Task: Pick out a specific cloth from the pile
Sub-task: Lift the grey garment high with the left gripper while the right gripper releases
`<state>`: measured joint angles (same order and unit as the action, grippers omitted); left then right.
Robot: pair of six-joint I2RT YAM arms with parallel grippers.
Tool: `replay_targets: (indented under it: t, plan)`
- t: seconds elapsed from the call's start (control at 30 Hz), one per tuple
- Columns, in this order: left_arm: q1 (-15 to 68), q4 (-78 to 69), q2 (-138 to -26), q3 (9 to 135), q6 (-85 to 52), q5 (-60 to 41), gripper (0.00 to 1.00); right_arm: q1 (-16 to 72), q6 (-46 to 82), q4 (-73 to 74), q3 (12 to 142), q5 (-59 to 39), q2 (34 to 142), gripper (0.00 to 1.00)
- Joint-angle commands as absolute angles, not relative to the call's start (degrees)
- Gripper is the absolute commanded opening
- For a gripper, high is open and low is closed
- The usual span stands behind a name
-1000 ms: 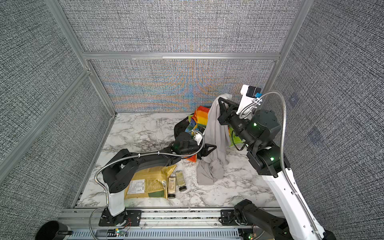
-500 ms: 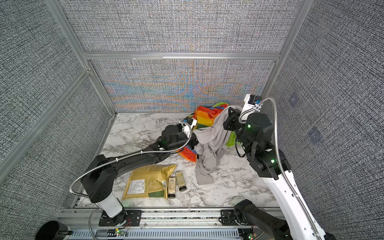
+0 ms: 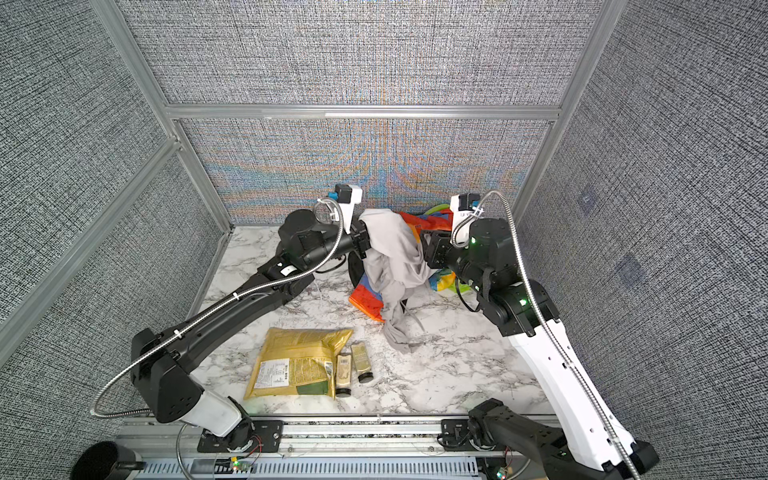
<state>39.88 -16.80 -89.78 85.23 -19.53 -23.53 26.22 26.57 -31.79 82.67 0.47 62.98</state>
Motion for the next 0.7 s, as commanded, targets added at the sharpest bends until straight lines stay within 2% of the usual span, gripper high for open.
replay_targets:
  t: [0.0,0.1,0.27,0.47,0.57,0.67]
  plan:
    - [38.23,-17.77,-89.48,89.01,-21.13,-27.27,0.0,26.19,25.68,-32.73,81.53,-4.38,62.45,0.71]
    - [37.79,-14.93,-89.54,93.97,-19.61,-27.14,0.0,26.1,24.92,-33.24,79.44,-4.01,60.9,0.79]
    - [35.7,-9.93,-89.68,101.22,-17.57,-24.68,0.0,26.02,23.88,-34.94,78.22,-3.19,59.39,0.83]
    - [30.45,-3.35,-92.8,113.55,-19.29,-26.8,0.0,26.02,21.68,-34.19,77.94,-8.9,59.18,0.96]
    - [28.21,-1.54,-93.86,118.55,-20.24,-26.87,0.0,26.19,22.28,-31.49,76.31,-12.62,57.83,0.98]
    - [25.33,-1.58,-94.67,122.14,-21.43,-26.31,0.0,26.63,23.09,-30.64,75.29,-11.85,56.75,0.99]
